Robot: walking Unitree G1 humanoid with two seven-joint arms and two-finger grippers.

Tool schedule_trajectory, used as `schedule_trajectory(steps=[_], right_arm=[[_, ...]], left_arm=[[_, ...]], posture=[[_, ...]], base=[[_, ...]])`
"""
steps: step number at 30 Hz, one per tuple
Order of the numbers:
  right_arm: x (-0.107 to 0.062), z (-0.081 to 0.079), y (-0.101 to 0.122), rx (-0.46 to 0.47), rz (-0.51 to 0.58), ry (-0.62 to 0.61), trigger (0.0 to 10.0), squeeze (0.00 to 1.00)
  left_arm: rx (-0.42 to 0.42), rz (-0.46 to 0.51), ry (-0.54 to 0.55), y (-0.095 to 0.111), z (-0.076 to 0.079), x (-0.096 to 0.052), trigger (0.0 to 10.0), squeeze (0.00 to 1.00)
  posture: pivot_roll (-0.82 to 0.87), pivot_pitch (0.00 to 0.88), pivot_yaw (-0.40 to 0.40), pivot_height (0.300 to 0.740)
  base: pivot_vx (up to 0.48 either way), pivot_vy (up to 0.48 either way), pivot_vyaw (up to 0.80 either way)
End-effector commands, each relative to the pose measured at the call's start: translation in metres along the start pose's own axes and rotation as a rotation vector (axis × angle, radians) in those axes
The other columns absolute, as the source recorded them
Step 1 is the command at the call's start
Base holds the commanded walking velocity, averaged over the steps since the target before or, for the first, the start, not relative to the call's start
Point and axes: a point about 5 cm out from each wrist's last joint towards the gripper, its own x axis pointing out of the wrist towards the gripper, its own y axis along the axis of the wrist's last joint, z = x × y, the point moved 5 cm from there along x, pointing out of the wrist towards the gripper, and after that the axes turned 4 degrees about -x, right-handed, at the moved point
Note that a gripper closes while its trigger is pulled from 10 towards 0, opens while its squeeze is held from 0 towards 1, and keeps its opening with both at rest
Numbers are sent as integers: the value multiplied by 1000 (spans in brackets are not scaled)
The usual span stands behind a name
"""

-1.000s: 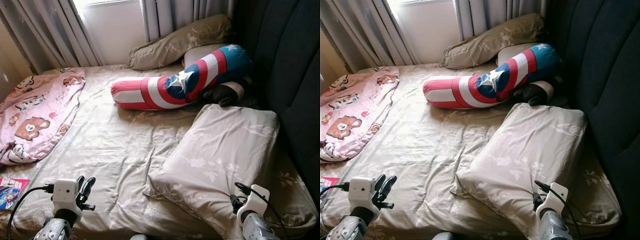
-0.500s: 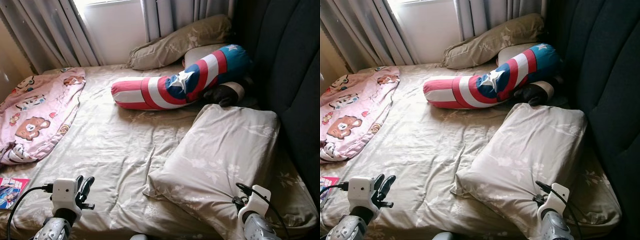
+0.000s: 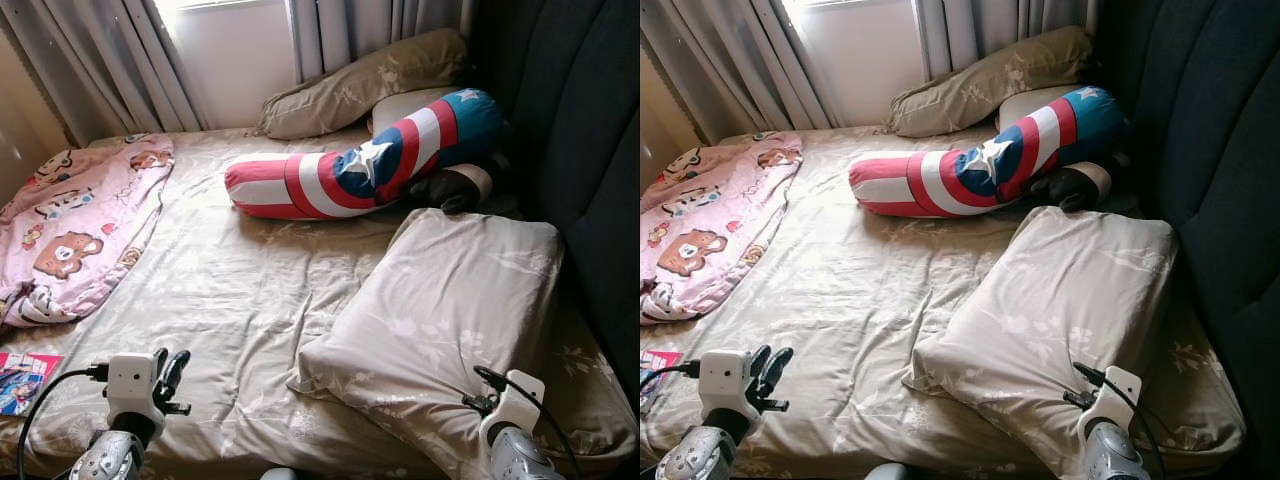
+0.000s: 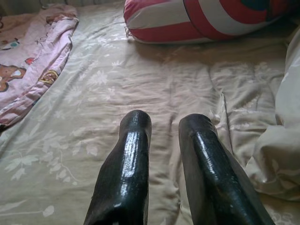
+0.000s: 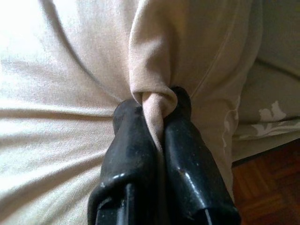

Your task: Clean up the room

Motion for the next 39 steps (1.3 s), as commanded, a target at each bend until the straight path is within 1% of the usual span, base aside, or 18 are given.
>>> schedule_trajectory(steps=[1,3,5,8,9,11,12,13,14,21,25,26,28,35,36,37,38,39], right_arm=[[-2,7,-18,-5,-66,-36,0,0],[-1,12,-8,-20,-33,-55,0,0],[0,34,24,-50,64,-140,0,0],[0,34,24,-50,64,-140,0,0],[-1,48,41,-68,119,-196,0,0],[-11,93,83,-95,240,-365,0,0],[-11,93,83,-95,240,-365,0,0],[-23,125,111,-115,311,-489,0,0],[-29,137,119,-116,331,-532,0,0],[-60,189,154,-114,419,-750,0,0],[-66,201,160,-123,415,-785,0,0],[-64,200,159,-131,402,-778,3843,0],[-60,193,157,-142,392,-756,10000,0],[-48,175,147,-124,364,-668,10000,0],[-44,169,145,-121,366,-639,10000,475],[-43,166,144,-122,366,-629,10000,675],[-41,162,143,-115,366,-610,10000,1000],[-40,160,143,-109,365,-598,10000,1000]], left_arm=[[-5,-4,22,-2,-4,0,10000,0],[-7,-2,23,-1,-3,2,10000,0],[-13,2,25,-1,-2,5,10000,0],[-13,2,25,-1,-2,5,10000,0],[-16,3,26,-2,-1,6,10000,0],[-24,6,29,-3,0,8,10000,0],[-24,6,29,-3,0,8,10000,0],[-30,7,30,-4,1,9,10000,0],[-31,6,30,-5,2,9,10000,0],[-38,3,30,-7,4,10,10000,0],[-40,3,29,-8,4,10,10000,0],[-40,4,29,-9,4,10,10000,0],[-38,2,30,-10,4,10,10000,0],[-36,-2,31,-11,4,10,10000,0],[-35,-2,30,-12,4,10,10000,0],[-35,-2,30,-12,4,10,10000,0],[-35,-2,30,-12,4,10,10000,0],[-35,-2,30,-12,4,11,10000,0]], posture=[[112,0,102,659],[100,0,102,659],[84,0,98,659],[84,0,98,659],[80,0,95,659],[64,0,92,659],[64,0,92,659],[59,0,90,659],[59,0,90,659],[47,0,87,659],[45,0,87,659],[44,0,87,659],[44,0,87,659],[48,0,88,659],[50,0,88,659],[51,0,87,659],[51,0,88,659],[49,0,88,659]], base=[[0,0,0],[0,0,0],[0,0,0],[0,0,0],[0,0,0],[0,0,0],[0,0,0],[0,0,0],[0,0,0],[0,0,0],[0,0,0],[0,0,0],[0,0,0],[0,0,0],[0,0,0],[0,0,0],[0,0,0],[0,0,0]])
